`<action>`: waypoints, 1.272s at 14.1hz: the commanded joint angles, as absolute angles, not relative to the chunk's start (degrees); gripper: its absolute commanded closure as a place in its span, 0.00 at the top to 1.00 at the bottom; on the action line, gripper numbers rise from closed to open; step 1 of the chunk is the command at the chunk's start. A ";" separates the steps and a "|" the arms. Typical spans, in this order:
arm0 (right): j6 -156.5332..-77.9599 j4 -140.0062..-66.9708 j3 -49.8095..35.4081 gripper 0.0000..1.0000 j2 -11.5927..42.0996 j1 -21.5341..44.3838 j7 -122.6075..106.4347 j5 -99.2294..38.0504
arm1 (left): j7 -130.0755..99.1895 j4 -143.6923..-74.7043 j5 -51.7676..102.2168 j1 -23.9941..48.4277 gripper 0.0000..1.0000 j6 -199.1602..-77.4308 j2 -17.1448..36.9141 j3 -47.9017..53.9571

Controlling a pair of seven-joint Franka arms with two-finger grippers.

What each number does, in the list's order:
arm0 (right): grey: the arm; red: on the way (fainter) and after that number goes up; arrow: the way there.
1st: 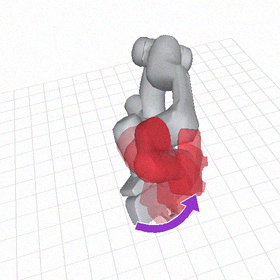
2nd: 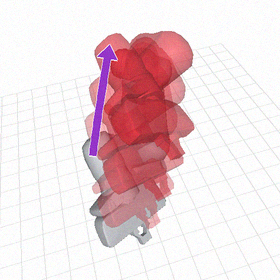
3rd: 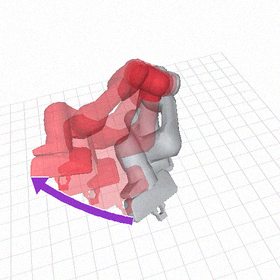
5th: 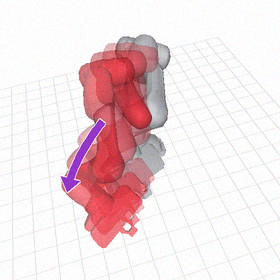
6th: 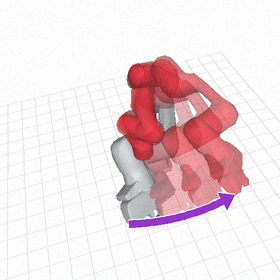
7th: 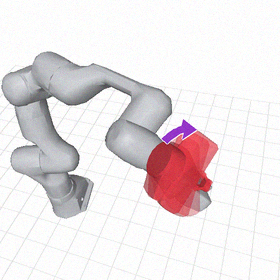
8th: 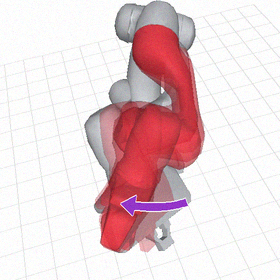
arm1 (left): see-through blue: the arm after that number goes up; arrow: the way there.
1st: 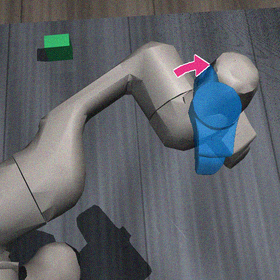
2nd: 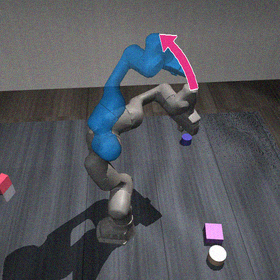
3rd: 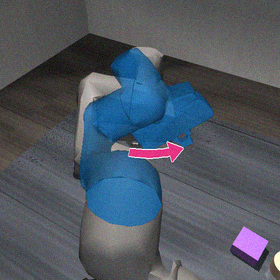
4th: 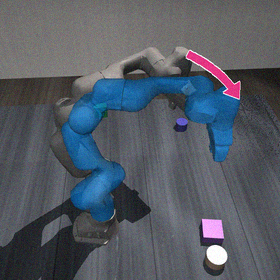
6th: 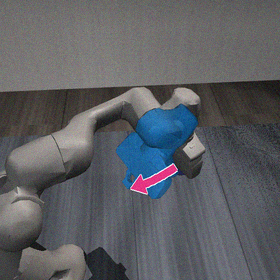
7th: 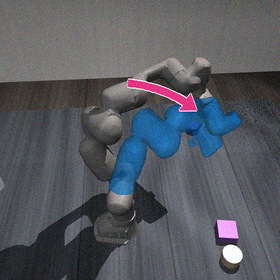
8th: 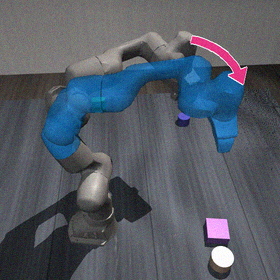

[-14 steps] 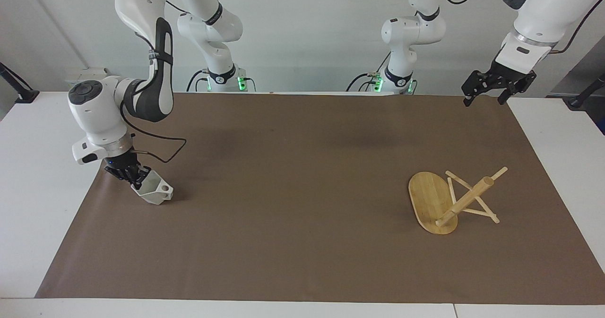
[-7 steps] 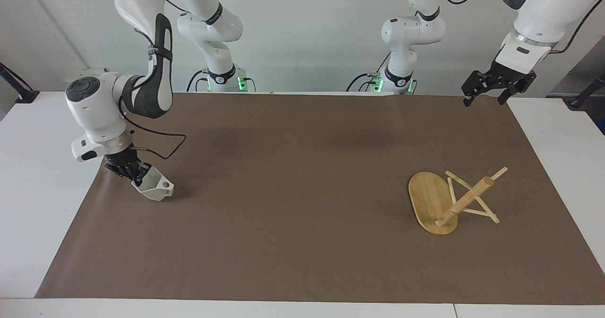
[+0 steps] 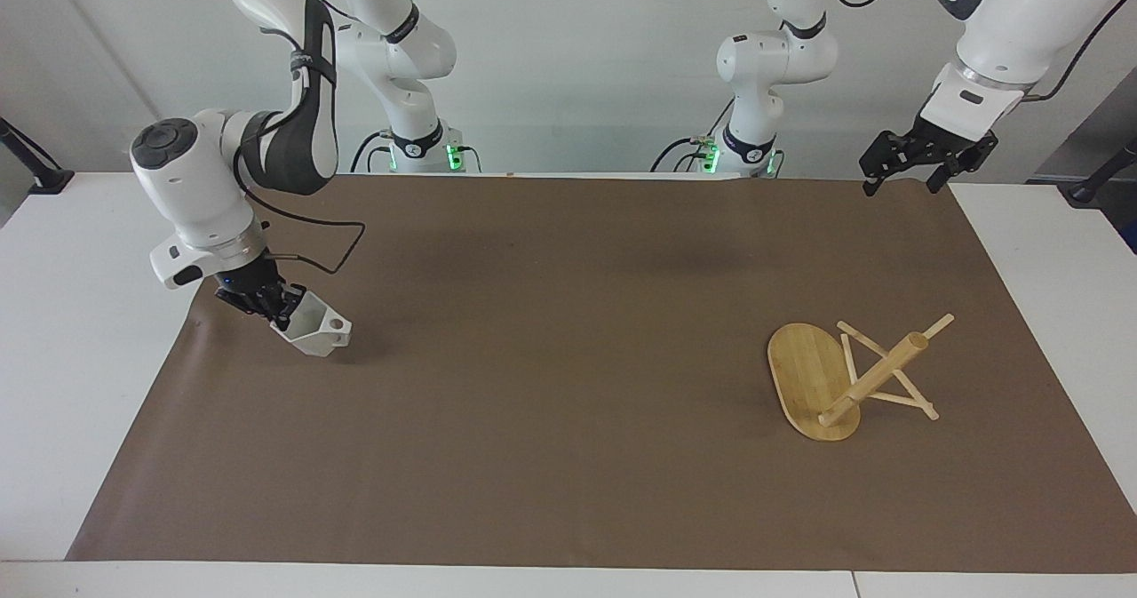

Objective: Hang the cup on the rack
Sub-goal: 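Lift the cup with the right gripper while the left gripper approaches it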

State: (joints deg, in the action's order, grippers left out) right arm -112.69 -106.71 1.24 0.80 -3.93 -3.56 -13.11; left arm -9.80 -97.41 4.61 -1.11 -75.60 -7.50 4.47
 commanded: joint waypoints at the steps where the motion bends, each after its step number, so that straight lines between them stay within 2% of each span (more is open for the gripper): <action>1: -108.30 -103.47 -0.78 0.00 -0.79 -4.31 -3.96 -16.08 | -14.75 -100.71 6.06 1.39 1.00 -72.52 -10.46 5.18; 5: -103.89 -98.88 -2.98 0.00 -1.05 -4.31 -3.96 -20.12 | -38.43 -105.11 15.54 1.93 1.00 -75.66 -12.74 5.45; 9: -103.80 -98.26 -6.06 0.00 -2.02 -4.22 -4.04 -27.65 | -65.24 -113.45 27.30 3.87 1.00 -85.93 -16.69 5.89; 11: -104.23 -98.17 -8.34 0.00 -2.02 -4.22 -3.87 -31.27 | -74.84 -114.96 33.72 3.87 1.00 -89.98 -17.31 5.89; 15: -104.85 -98.09 -12.74 0.00 -2.11 -4.13 -3.78 -34.98 | -84.98 -117.50 44.79 3.61 1.00 -98.85 -17.75 5.80; 18: -105.38 -98.09 -17.12 0.00 -2.28 -4.13 -0.28 -35.07 | -86.39 -123.39 55.96 2.99 1.00 -107.99 -20.12 5.71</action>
State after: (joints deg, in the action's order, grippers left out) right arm -104.82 -98.15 -14.66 -1.68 -3.51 -2.76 -33.49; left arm -84.95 -117.80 50.74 3.37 -103.09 -16.40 5.93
